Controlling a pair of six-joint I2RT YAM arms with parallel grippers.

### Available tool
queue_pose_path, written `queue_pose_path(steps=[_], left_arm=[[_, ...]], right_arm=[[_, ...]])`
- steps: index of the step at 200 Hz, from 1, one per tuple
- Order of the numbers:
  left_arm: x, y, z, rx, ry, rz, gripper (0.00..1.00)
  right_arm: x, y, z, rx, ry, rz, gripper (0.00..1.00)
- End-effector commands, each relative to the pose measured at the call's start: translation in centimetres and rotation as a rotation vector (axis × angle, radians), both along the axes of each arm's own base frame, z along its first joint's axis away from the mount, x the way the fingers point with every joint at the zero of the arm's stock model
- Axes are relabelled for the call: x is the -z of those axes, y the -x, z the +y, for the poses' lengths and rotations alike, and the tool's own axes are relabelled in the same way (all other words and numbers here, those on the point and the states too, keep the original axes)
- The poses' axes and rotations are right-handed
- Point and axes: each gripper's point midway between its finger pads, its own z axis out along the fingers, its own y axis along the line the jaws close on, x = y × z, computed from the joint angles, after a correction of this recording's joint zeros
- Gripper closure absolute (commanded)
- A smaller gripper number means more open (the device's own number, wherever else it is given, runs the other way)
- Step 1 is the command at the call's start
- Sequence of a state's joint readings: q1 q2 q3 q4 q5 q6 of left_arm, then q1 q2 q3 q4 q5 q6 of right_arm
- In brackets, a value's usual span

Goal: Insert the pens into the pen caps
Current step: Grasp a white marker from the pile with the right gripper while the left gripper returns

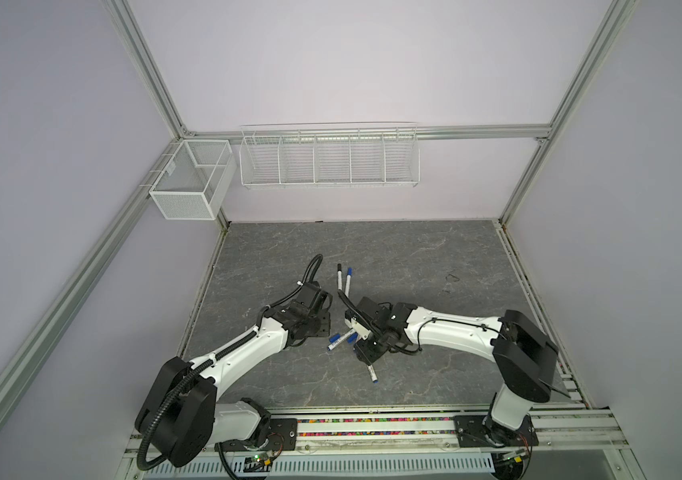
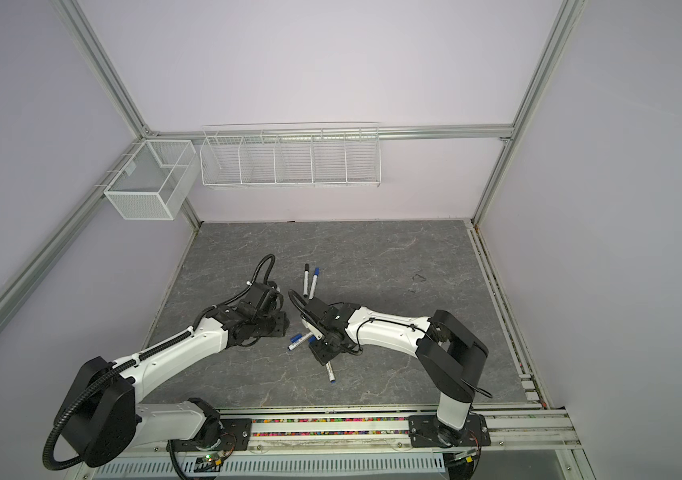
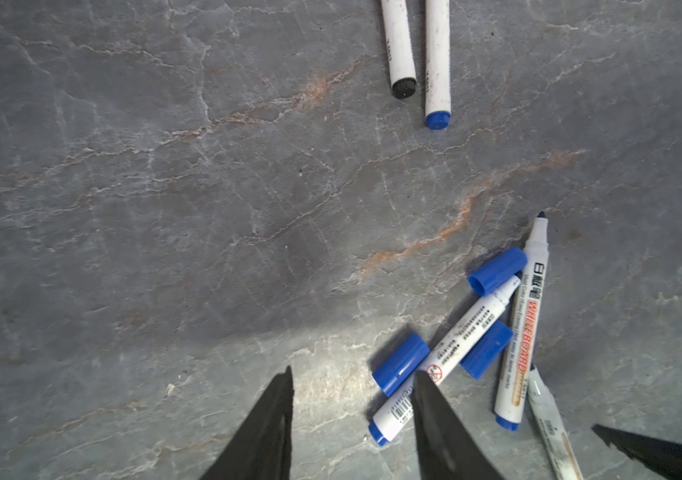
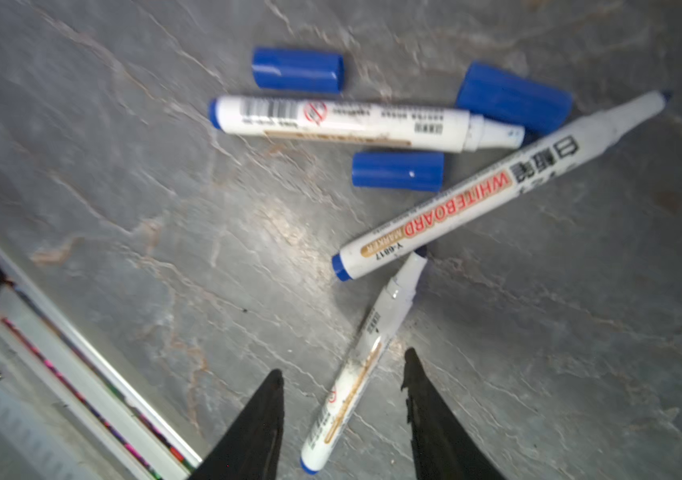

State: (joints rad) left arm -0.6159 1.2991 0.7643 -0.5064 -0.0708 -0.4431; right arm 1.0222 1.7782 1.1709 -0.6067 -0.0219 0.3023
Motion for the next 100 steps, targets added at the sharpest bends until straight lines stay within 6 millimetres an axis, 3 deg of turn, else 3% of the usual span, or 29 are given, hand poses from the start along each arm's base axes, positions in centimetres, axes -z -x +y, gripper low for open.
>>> queue_pose_path(steps=[1, 68, 100], left_arm=[[-0.6, -0.1, 0.6, -0.038, 0.007, -0.026, 0.54], [-1.0, -0.1, 0.7, -0.044, 0.013, -0.04, 0.54], [-1.0, 0.0, 0.4, -0.03, 0.023, -0.04, 0.54]], right_arm=[[0.4, -0.7, -1.3, -0.007, 0.075, -0.039, 0.5], [3.2, -0.6, -1.6, -0.017, 0.146, -0.01, 0.55], [4.3, -0.7, -3.8, 0.035, 0.238, -0.023, 0.68]])
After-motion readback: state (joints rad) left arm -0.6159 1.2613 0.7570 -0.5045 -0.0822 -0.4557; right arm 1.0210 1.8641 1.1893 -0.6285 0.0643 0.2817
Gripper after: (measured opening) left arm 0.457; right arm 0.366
